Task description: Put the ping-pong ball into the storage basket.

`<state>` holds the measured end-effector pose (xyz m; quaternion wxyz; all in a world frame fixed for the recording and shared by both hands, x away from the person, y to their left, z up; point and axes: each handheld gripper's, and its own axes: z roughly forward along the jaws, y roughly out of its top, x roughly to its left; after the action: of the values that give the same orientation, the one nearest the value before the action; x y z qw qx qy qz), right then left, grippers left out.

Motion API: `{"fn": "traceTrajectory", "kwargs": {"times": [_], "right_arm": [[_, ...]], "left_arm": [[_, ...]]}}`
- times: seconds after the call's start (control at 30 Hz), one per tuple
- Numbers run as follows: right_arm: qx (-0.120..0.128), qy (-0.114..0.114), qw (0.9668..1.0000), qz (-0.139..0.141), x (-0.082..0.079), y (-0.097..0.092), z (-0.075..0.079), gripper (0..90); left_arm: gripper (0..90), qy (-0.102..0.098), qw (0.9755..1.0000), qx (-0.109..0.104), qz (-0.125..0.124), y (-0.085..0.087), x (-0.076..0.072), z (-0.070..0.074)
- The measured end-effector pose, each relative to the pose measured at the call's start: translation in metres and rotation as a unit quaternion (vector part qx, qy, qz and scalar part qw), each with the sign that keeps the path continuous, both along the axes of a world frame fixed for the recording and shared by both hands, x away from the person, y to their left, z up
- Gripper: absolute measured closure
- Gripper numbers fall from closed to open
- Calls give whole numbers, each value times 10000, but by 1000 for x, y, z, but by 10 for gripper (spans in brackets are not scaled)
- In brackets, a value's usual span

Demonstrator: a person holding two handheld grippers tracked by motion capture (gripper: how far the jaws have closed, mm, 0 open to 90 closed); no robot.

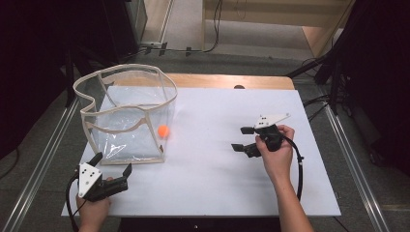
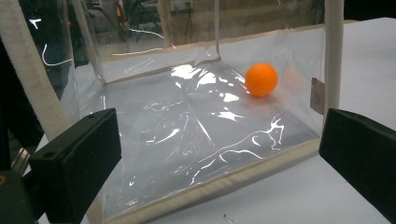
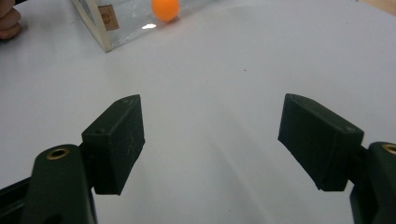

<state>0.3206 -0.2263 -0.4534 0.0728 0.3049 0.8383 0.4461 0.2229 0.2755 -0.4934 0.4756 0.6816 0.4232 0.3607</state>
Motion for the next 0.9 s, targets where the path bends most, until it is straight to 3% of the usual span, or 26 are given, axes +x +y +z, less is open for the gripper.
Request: {"fn": "traceTrajectory", "kwargs": {"times": [0.73,0.9], "right_arm": [[213,60,9983,-530,-36,-64,-22,205],[283,-96,9979,-581,-45,-75,-24,192]], "left_arm": [[0,0,10000,15,1,0,0,0],[0,2,10000,21,7,-1,0,0]]}}
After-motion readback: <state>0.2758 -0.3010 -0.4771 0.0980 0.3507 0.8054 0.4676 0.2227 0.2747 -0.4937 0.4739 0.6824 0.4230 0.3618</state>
